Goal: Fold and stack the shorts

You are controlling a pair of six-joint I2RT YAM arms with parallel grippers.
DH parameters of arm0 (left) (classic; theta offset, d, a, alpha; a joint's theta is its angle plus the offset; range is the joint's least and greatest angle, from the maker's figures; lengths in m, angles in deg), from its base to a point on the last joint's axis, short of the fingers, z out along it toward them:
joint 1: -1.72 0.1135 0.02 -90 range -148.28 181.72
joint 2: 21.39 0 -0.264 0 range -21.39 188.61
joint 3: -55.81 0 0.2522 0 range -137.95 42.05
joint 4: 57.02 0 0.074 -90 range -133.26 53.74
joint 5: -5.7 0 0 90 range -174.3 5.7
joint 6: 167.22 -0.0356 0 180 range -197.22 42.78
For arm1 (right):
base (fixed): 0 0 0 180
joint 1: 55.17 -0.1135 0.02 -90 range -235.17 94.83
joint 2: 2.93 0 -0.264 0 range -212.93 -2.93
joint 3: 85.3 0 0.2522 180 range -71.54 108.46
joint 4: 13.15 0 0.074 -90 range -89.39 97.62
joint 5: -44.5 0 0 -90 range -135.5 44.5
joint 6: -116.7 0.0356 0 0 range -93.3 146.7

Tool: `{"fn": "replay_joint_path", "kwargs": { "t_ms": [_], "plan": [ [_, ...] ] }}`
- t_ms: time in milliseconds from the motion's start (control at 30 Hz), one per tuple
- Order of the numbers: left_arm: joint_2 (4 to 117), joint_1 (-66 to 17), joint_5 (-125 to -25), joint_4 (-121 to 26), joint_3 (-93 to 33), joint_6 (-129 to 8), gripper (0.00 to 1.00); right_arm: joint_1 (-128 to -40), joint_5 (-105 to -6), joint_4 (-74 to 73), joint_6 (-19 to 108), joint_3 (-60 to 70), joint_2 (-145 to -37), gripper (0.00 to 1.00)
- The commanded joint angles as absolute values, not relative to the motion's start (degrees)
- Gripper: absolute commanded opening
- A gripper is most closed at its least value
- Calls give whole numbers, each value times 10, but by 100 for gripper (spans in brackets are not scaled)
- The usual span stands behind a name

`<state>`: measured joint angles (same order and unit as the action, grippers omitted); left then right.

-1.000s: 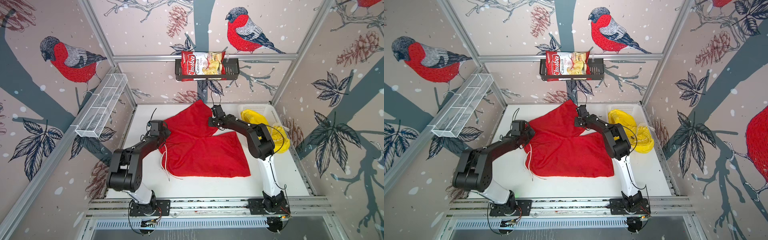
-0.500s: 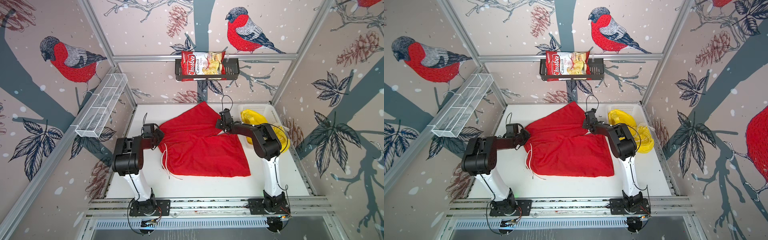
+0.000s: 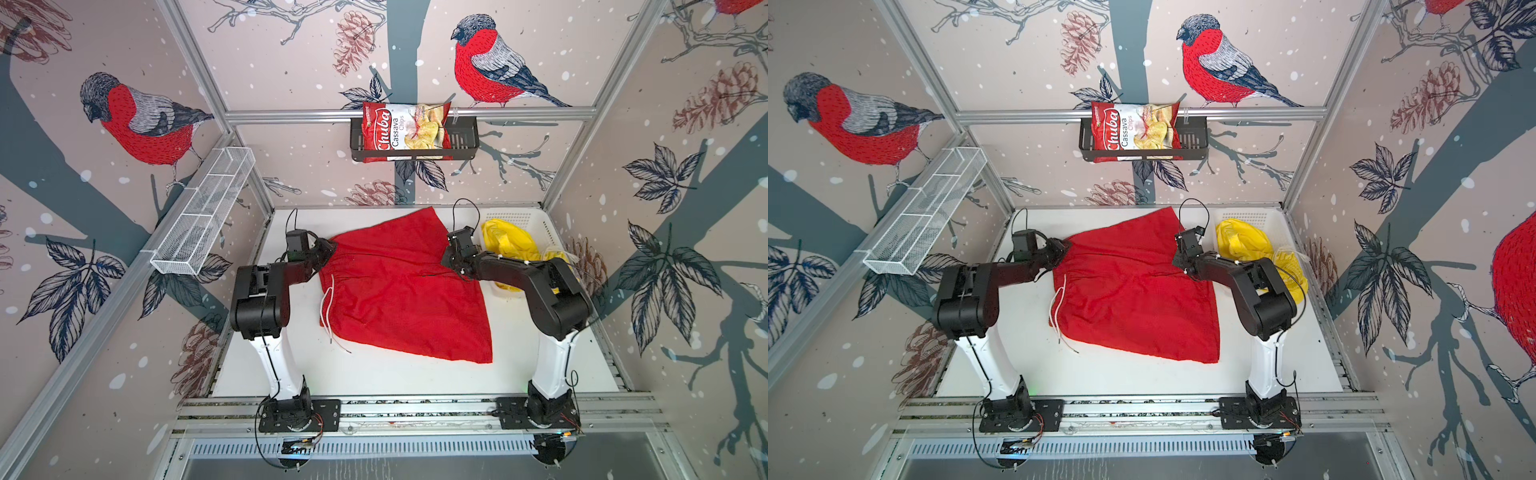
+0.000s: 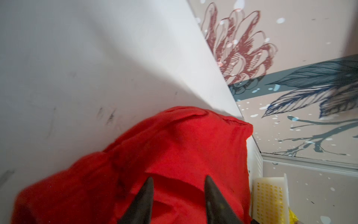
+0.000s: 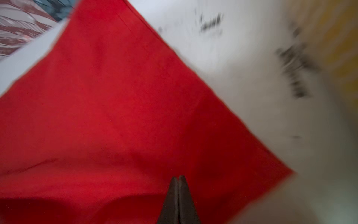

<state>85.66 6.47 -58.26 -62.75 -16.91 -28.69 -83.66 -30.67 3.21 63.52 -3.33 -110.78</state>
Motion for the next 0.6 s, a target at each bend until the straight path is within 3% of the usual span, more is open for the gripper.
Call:
{"fn": "replay_joint_path", "kwargs": {
  "t_ms": [0,100,200,267,467,567],
  "plan": [
    [780,57,-619,-541,-148,-308,60,-852,-217,106,602,-49,-1028,11],
    [679,37,-668,-490,-88,-317,64,-879,-189,150,609,-106,-934,18],
    [578,11,-712,-426,-36,-340,65,-900,-204,202,635,-179,-840,33],
    [511,-1,-725,-388,6,-348,64,-906,-240,242,660,-234,-781,39],
    [306,-11,-752,-283,141,-355,65,-927,-380,312,709,-377,-637,43],
    [228,-11,-747,-230,176,-348,70,-941,-406,352,753,-416,-588,59]
  ]
}}
